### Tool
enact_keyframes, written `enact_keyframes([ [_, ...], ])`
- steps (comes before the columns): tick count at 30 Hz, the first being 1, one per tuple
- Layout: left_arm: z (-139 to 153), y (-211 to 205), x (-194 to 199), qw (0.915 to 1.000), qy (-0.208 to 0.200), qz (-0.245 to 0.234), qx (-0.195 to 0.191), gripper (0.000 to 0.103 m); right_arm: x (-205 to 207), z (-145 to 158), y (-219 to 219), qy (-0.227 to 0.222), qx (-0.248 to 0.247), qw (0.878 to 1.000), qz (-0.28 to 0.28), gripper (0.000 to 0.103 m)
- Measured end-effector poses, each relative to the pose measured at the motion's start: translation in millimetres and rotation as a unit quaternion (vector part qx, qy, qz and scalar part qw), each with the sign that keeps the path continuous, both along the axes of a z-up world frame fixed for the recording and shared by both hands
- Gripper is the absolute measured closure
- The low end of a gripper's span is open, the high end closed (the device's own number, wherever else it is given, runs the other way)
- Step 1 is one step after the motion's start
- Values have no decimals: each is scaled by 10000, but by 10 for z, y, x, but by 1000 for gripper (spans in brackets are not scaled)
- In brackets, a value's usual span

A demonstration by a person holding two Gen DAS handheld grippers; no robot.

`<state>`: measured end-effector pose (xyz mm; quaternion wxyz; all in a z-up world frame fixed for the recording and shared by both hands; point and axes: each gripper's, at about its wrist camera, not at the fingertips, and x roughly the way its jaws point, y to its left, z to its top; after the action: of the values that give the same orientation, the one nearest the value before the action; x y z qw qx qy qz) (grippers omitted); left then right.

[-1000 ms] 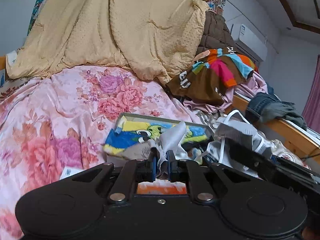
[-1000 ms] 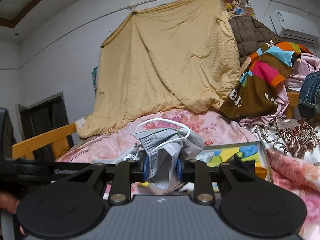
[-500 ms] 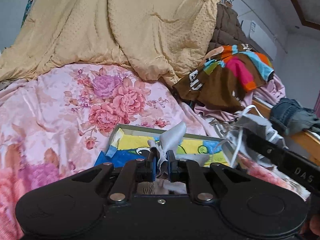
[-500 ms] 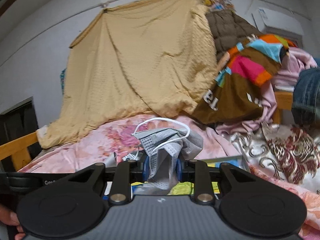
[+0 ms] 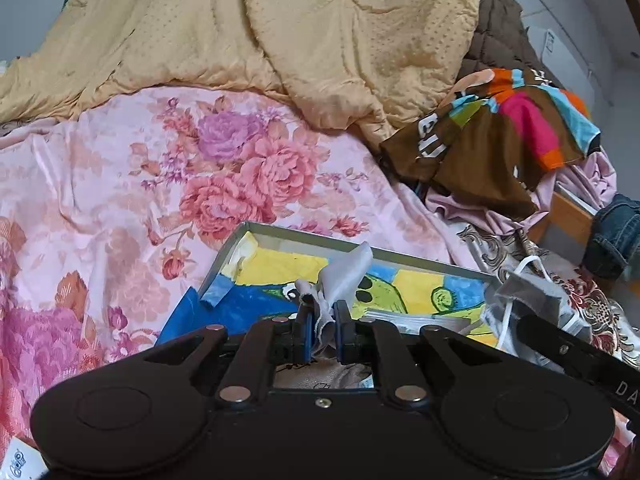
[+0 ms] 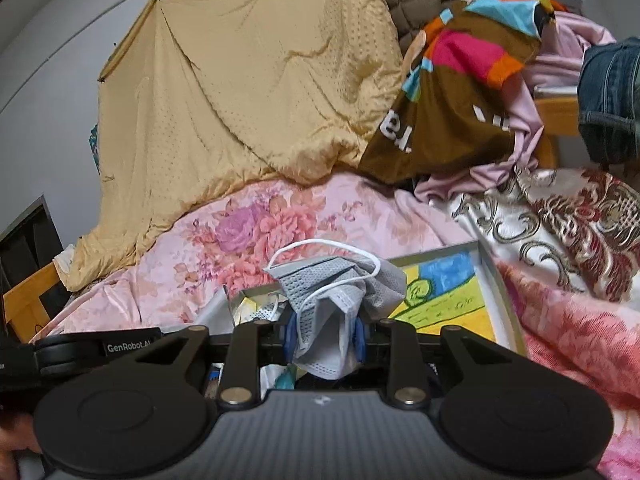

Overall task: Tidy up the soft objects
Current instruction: 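Open the left tool to drop the grey cloth while the right tool drops the mask into the tray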

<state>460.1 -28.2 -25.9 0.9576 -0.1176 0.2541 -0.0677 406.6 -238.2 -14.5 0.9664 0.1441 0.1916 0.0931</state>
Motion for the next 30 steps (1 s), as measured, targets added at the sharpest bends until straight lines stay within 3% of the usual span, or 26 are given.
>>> enact_keyframes([
  [18,-87,-179,81,9994,193,-95,273,90,109,-67,-48,249,55,9996,-119,55],
  [25,-72,-192,65,9994,170,-51,287,83,119,-85,-52,291,94,9995,-85,35],
  [30,-64,-164,49,9995,156,11,266,70,124,-94,-62,294,186,9994,-28,24],
])
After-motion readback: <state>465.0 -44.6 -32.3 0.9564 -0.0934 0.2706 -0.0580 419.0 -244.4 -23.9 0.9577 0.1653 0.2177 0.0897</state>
